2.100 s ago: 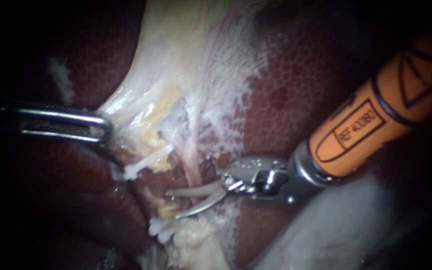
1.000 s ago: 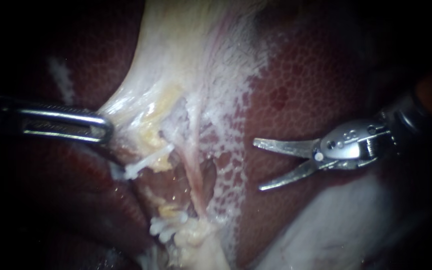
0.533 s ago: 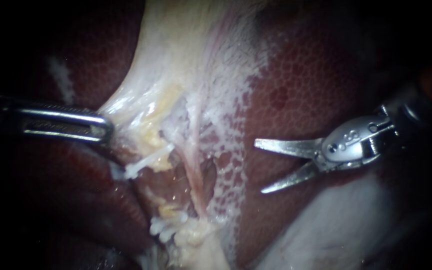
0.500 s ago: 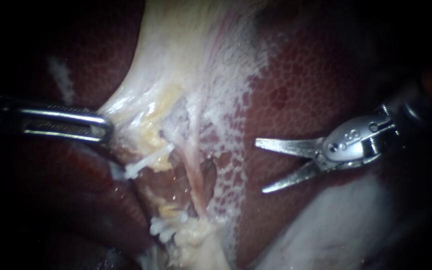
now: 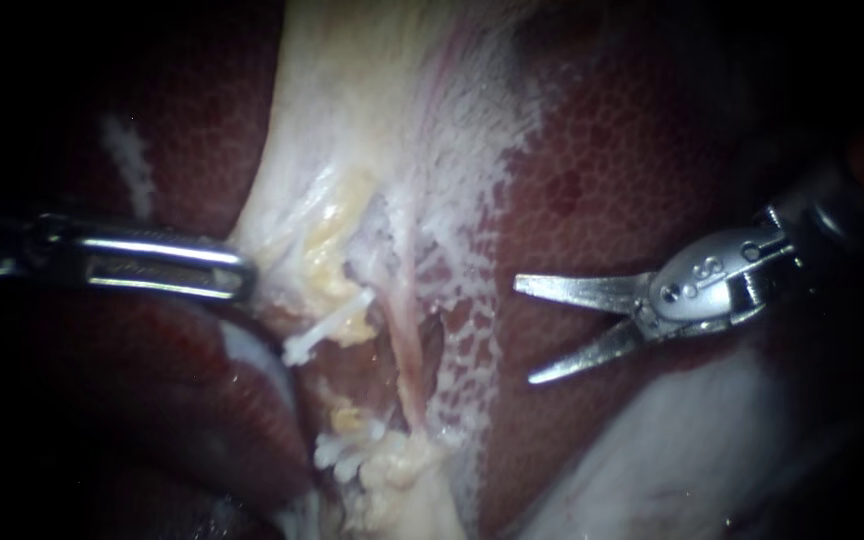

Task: Go back from the cut left tube

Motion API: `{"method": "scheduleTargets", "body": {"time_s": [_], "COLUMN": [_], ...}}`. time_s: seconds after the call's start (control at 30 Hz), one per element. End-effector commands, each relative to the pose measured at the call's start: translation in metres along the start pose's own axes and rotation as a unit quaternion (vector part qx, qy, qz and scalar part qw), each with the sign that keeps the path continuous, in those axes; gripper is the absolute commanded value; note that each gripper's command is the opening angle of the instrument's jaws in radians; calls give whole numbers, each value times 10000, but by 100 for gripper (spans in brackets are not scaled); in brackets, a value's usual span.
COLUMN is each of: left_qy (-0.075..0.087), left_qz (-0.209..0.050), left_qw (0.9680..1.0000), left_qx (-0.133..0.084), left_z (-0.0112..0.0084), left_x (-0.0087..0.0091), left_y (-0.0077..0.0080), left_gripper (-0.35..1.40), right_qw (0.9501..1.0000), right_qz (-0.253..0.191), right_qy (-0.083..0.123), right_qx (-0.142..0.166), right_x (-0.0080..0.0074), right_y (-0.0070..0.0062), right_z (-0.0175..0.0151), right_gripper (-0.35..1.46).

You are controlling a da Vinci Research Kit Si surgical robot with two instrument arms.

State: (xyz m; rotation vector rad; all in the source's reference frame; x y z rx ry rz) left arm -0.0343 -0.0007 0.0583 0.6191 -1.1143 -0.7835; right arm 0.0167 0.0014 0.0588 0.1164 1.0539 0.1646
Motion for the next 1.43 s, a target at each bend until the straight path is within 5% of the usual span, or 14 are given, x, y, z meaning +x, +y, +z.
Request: {"method": "scheduleTargets", "body": {"time_s": [0.03,0.43,1.43], "left_qy": [25,144,187], "left_qz": [-9,-65,-49], "left_qw": [10000,9998,9997], "left_qx": [12,113,139], "left_z": [4,33,41], "left_x": [3,20,23], "left_y": [2,3,-2], "left_gripper": [-35,-35,-35], "right_qw": [10000,10000,9999], "right_qz": [-3,-81,-99], "right_qy": [0,-17,-35], "right_qx": [2,-16,-42], "right_x": [0,-5,-7], "right_y": [0,3,4], "right_z": [0,-2,-4], "right_gripper": [143,143,143]}}
